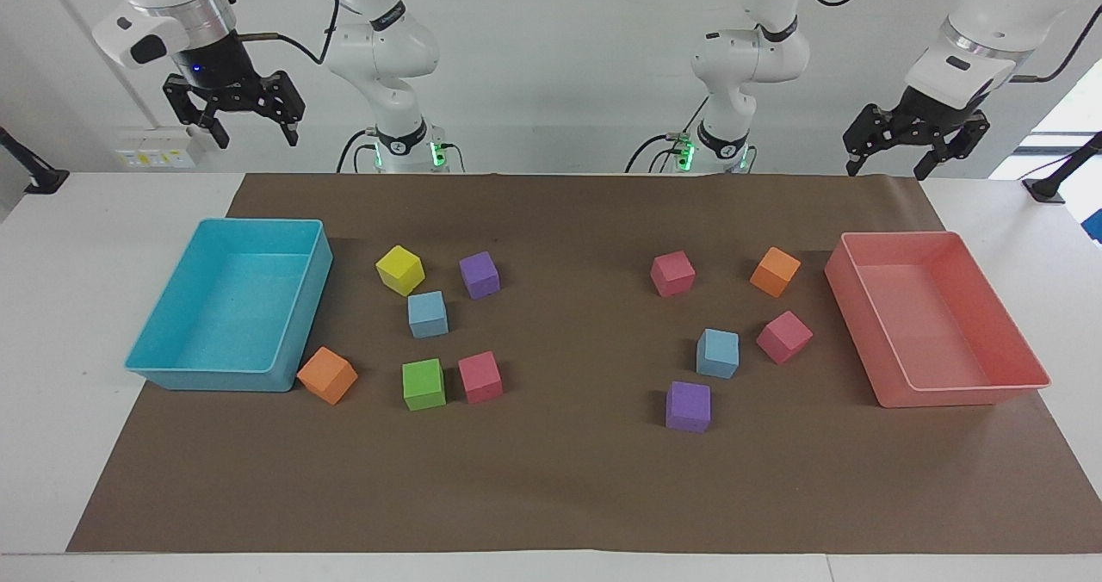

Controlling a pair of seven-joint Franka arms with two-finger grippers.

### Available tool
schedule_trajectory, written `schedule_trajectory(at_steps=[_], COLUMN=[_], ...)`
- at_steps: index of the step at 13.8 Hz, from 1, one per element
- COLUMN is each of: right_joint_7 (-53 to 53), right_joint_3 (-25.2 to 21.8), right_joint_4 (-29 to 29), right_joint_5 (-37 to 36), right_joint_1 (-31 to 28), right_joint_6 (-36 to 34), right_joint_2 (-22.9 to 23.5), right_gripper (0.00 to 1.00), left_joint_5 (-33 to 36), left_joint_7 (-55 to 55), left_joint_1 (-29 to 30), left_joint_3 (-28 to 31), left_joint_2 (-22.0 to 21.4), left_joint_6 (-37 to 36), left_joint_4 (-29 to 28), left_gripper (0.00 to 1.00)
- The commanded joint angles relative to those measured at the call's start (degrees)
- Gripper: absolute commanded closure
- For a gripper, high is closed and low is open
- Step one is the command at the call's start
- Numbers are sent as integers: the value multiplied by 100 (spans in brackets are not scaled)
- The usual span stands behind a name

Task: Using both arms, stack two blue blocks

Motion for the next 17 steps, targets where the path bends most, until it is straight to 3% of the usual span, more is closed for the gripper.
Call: schedule_trajectory(at_steps=[1,9,13,17], right_joint_7=[319,1322,1366,1515], right_joint_3=[62,71,71,71], right_joint_4=[-317,-1266,-1320,-1592], right_joint_5=[83,110,110,119], right_joint_1=[178,916,1074,1381], right_joint_6=[78,1430,1783,2556], right_joint_2=[-174,-42,440,897], right_gripper=[0,0,0,0], left_joint_5=[44,44,44,44], left_joint_7=[25,25,25,25], left_joint_1=[74,74,74,66], left_joint_3=[-49,-49,-49,-49], left_joint_2=[-34,-34,-34,-34], left_joint_6=[-67,-67,-67,-67], left_joint_4=[29,29,29,29], left_gripper=[0,0,0,0])
